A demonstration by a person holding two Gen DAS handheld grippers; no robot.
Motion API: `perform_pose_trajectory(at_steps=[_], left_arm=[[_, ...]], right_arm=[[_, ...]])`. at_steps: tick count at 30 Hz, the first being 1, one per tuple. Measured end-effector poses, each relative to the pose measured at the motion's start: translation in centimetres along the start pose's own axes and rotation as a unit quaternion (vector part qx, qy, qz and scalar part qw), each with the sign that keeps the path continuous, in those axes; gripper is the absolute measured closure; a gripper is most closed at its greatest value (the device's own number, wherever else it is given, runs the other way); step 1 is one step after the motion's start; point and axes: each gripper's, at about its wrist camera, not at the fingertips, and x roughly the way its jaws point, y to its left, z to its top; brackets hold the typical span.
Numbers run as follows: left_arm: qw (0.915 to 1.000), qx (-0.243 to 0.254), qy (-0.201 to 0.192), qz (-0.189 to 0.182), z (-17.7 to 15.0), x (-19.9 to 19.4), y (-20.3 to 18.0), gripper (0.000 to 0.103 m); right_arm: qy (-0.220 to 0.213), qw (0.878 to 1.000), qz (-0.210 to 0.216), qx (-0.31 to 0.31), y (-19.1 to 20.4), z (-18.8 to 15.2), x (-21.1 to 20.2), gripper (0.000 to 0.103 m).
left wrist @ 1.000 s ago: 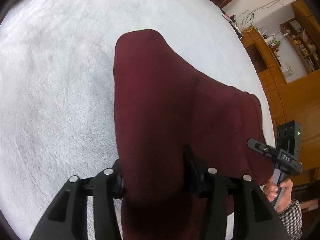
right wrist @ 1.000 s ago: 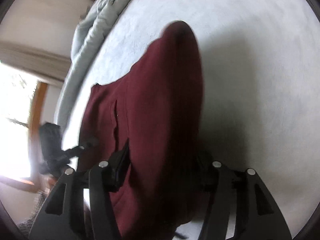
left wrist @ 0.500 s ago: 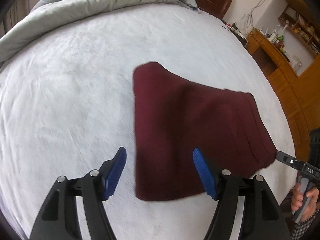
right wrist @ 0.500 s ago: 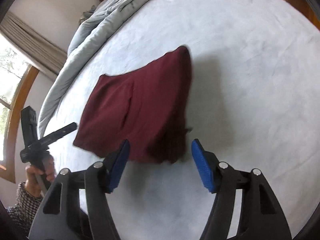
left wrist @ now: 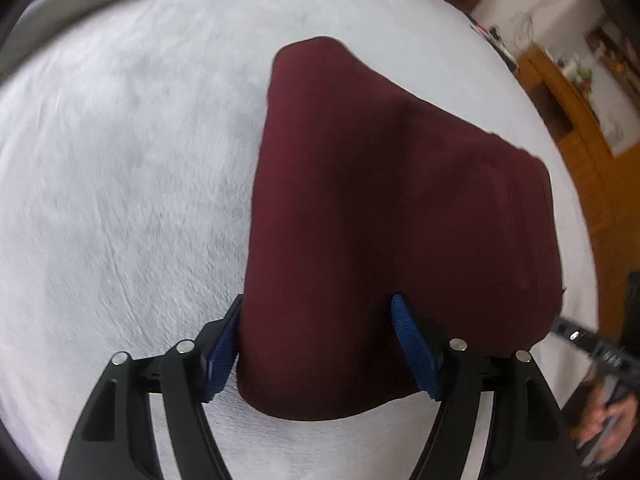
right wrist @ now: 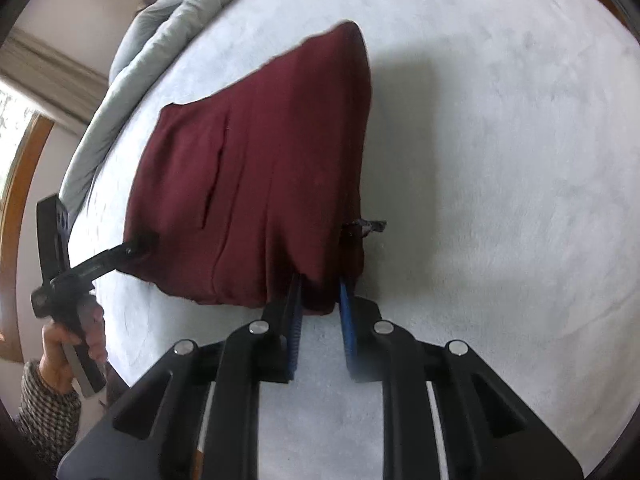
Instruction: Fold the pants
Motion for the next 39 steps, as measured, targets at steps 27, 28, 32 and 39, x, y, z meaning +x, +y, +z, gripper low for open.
perform_pose_trajectory(at_steps=[27,28,32,39], left_arm=[[0.9878,0.075,-0.106,0.087,-4.9,-16.5,-6.6,0.004],[0.9865,0.078,-0.110,0.093,-5.1,-16.9,-6.6,0.004],[0.9850,0.084,-0.118,0.094,-6.0,-18.4,-6.7,0.004],[0.9835,0.094,-0.125,0.091,-6.9,-19.9,-6.9,0.004]], right_arm=[[-0.095,0.988,-0.116,-0.039,10.9,-5.8,-11.2,0.004],[-0.097,0.988,-0.116,-0.040,11.1,-6.0,-11.3,0.004],[-0.099,0.988,-0.112,-0.031,11.6,-6.4,-11.8,0.004],[-0.094,0.988,-0.118,-0.039,12.9,-6.9,-12.0,0.004]])
